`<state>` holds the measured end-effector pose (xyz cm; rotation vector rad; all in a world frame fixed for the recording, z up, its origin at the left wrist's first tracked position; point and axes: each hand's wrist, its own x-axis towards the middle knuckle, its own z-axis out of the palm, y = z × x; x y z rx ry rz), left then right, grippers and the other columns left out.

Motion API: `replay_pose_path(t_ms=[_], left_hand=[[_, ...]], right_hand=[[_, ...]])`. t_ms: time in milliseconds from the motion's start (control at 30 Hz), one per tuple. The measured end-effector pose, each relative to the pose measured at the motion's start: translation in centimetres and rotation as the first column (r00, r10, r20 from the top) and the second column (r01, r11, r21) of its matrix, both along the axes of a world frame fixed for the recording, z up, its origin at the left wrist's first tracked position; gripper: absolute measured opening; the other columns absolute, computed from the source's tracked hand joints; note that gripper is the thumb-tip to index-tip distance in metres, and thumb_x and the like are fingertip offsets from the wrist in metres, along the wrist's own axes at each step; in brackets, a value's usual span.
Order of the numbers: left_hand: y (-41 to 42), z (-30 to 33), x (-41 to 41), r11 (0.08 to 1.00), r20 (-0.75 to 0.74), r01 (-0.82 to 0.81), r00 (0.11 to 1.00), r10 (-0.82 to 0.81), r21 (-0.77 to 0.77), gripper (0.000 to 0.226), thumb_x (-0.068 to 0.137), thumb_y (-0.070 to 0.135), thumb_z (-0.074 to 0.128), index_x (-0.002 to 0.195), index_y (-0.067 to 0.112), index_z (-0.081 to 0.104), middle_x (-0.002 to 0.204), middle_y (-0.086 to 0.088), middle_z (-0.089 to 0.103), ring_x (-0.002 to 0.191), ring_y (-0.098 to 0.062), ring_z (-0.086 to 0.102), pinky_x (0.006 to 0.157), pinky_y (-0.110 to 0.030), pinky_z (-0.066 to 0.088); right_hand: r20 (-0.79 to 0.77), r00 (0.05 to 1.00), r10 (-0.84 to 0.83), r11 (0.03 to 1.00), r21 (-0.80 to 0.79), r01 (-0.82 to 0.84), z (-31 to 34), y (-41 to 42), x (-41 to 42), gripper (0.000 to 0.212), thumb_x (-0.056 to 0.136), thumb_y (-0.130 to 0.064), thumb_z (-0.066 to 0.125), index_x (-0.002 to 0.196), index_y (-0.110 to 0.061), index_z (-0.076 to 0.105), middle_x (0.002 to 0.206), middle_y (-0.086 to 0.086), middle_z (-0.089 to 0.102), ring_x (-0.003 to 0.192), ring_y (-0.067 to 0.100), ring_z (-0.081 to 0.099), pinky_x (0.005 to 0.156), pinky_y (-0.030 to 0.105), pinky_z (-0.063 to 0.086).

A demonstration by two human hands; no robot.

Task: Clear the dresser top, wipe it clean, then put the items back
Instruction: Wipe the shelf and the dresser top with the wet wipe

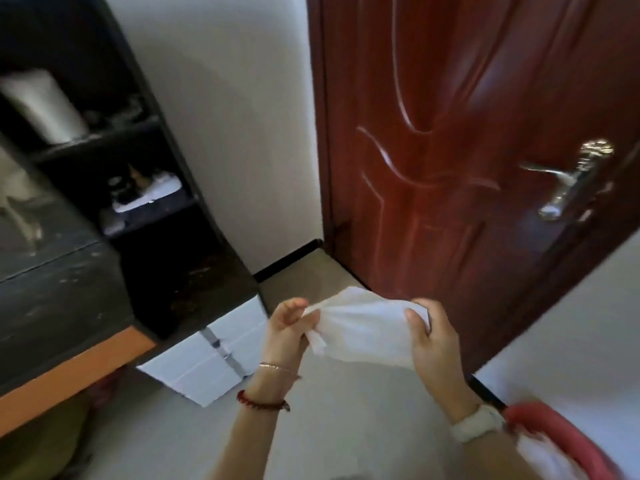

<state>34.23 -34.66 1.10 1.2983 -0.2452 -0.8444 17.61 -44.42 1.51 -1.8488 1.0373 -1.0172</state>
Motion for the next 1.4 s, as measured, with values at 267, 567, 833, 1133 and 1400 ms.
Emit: replay_pose_path(t_ms=[267, 567, 833, 1133, 1400], left_hand=[[7.7, -0.7, 10.6, 0.931, 0.212, -0.315, 0.938, 0.276, 0.181, 0.019, 0.095, 0.014, 0.042, 0.078, 0.016, 0.049, 0.074, -0.007, 0.051, 0.065, -0.015, 0.05, 0.052, -0.019, 0.048], [3.6, 5.1, 21.6, 0.984, 0.233, 0.078, 0.966, -0.115, 0.161, 0.017, 0.093, 0.017, 0.044, 0.079, 0.015, 0.053, 0.063, 0.004, 0.058, 0.052, -0.007, 0.056, 0.048, -0.017, 0.045], [3.2, -1.0, 26.0, 0.945, -0.553, -0.281, 0.82, 0.146, -0.167, 0.084, 0.075, 0.074, 0.031, 0.137, 0.017, 0.036, 0.126, -0.015, 0.058, 0.111, -0.033, 0.057, 0.089, -0.048, 0.048], [2.2, -5.1, 28.2, 0.762, 0.452, -0.38, 0.883, 0.129, 0.525, 0.027, 0.081, 0.006, 0.063, 0.107, 0.017, 0.063, 0.089, 0.001, 0.064, 0.083, -0.016, 0.058, 0.071, -0.014, 0.042], [4.9, -7.0, 33.0, 0.559, 0.336, 0.001, 0.798, -0.5, 0.829, 0.037, 0.082, 0.033, 0.064, 0.114, 0.014, 0.061, 0.118, -0.01, 0.048, 0.114, -0.022, 0.04, 0.096, -0.025, 0.031]], right_hand=[[-0.299, 0.796, 0.526, 0.85, 0.152, -0.505, -4.1, 0.1, 14.4, 0.038, 0.085, -0.005, 0.058, 0.122, -0.015, 0.052, 0.119, 0.003, 0.052, 0.11, 0.016, 0.052, 0.09, 0.017, 0.035], [0.338, 0.245, 0.909, -0.001, 0.589, -0.808, -1.1, -3.3, 28.9, 0.043, 0.085, -0.015, 0.062, 0.125, -0.027, 0.051, 0.125, -0.013, 0.059, 0.12, 0.008, 0.05, 0.095, 0.026, 0.043], [0.176, 0.622, 0.763, 0.398, 0.63, -0.667, -2.9, -5.8, 38.0, 0.018, 0.086, -0.015, 0.06, 0.088, 0.002, 0.06, 0.081, 0.016, 0.059, 0.076, 0.023, 0.054, 0.07, 0.034, 0.04], [-0.161, 0.473, 0.866, 0.478, 0.539, -0.693, -5.4, -7.2, 40.8, 0.055, 0.087, -0.004, 0.055, 0.134, -0.027, 0.04, 0.073, 0.009, 0.055, 0.068, 0.015, 0.05, 0.059, 0.013, 0.039], [-0.549, 0.09, 0.831, 0.409, 0.493, -0.768, -6.5, -5.6, 42.1, 0.018, 0.086, -0.016, 0.061, 0.073, -0.025, 0.053, 0.084, -0.006, 0.041, 0.081, 0.013, 0.046, 0.068, 0.007, 0.033]])
